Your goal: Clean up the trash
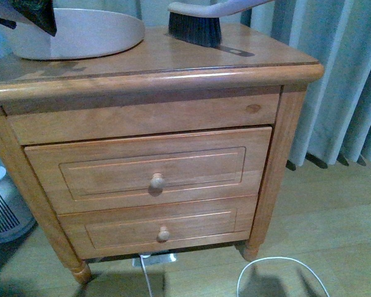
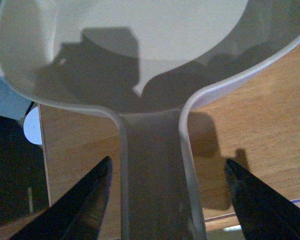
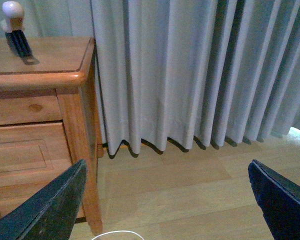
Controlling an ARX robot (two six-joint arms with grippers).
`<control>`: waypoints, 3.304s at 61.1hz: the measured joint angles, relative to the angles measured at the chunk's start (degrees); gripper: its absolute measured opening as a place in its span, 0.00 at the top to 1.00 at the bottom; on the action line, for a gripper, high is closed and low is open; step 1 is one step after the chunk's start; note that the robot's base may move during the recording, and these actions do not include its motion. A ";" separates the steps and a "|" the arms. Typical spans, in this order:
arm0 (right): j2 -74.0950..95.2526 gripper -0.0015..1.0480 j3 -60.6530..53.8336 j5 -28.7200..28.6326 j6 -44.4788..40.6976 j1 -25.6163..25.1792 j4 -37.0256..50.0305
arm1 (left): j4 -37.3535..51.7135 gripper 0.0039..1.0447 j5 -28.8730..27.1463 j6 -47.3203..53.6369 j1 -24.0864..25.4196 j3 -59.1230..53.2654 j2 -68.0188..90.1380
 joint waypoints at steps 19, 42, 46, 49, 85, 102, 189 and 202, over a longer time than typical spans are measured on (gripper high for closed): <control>0.00 0.07 0.00 0.00 -0.02 0.00 0.00 | 0.87 0.75 -0.92 1.03 0.04 -0.92 0.04; 0.00 0.07 0.00 0.00 0.00 0.00 0.00 | 9.18 0.75 -5.75 8.44 1.36 -9.94 -6.73; 0.00 0.07 0.00 0.00 0.00 0.00 0.00 | 10.38 0.75 -5.77 9.81 1.51 -12.15 -9.84; 0.00 0.07 0.00 0.00 0.00 0.00 0.00 | 10.51 0.75 -5.33 10.21 1.60 -13.57 -12.59; 0.00 0.07 0.00 0.00 0.00 0.00 0.00 | 18.01 0.75 -1.49 5.70 -0.02 -38.75 -55.65; 0.00 0.07 0.00 0.00 0.00 0.00 0.00 | 25.70 0.75 -8.07 9.70 -3.63 -51.39 -67.41; 74.99 0.07 83.19 -23.54 -5.86 6.12 -35.69 | 24.98 0.76 -10.14 11.74 -7.23 -55.17 -74.75; 93.90 0.07 112.59 -7.76 -8.00 15.10 -52.00 | 24.98 0.76 -10.23 11.74 -7.23 -55.17 -74.75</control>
